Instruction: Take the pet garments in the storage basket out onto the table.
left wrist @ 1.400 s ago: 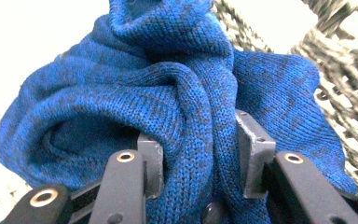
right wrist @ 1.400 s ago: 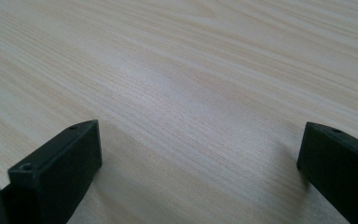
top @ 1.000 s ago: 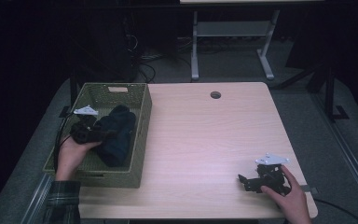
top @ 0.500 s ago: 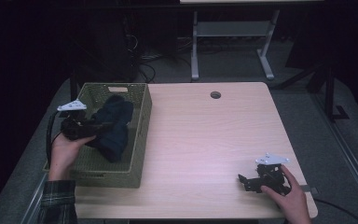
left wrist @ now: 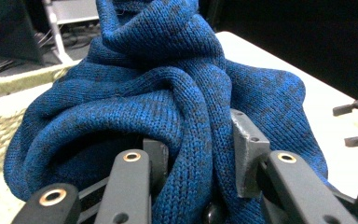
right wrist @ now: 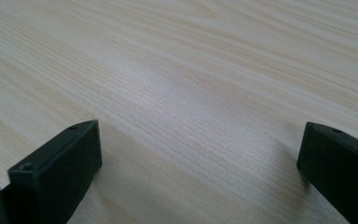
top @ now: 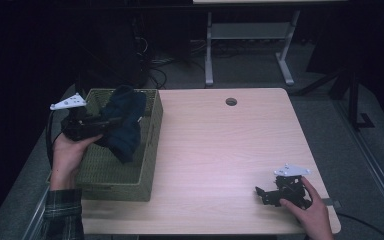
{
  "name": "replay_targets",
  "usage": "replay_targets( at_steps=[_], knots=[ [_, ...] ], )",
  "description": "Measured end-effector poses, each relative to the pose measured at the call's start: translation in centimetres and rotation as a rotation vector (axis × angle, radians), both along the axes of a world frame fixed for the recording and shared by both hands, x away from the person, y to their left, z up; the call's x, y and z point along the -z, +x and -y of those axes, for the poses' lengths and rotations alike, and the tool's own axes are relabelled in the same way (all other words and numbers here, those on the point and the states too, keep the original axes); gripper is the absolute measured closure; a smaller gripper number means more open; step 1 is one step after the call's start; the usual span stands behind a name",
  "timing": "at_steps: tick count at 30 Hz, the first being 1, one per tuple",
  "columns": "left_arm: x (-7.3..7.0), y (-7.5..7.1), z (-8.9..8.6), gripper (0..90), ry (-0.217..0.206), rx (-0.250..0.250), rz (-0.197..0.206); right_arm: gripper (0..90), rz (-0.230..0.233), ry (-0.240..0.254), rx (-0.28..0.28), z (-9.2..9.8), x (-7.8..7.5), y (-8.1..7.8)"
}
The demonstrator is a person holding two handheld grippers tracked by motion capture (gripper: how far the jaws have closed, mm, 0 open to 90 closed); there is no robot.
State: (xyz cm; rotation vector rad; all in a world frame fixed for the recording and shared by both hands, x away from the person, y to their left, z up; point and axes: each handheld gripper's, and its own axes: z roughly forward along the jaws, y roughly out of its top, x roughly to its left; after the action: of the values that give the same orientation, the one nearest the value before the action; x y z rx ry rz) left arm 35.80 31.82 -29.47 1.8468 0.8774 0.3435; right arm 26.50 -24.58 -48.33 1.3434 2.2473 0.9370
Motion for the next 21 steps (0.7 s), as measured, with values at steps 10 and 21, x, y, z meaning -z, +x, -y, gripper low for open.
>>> replay_targets(
  at_steps=[10,21],
  knots=[
    [-2.1,0.0,2.5,64.2,-0.035,0.068,0.043,0.0,0.001,0.0,0.0,0.0,0.0,0.0],
    [-2.9,0.1,6.3,64.2,-0.047,0.141,0.068,0.0,0.001,0.0,0.0,0.0,0.0,0.1]
  ],
)
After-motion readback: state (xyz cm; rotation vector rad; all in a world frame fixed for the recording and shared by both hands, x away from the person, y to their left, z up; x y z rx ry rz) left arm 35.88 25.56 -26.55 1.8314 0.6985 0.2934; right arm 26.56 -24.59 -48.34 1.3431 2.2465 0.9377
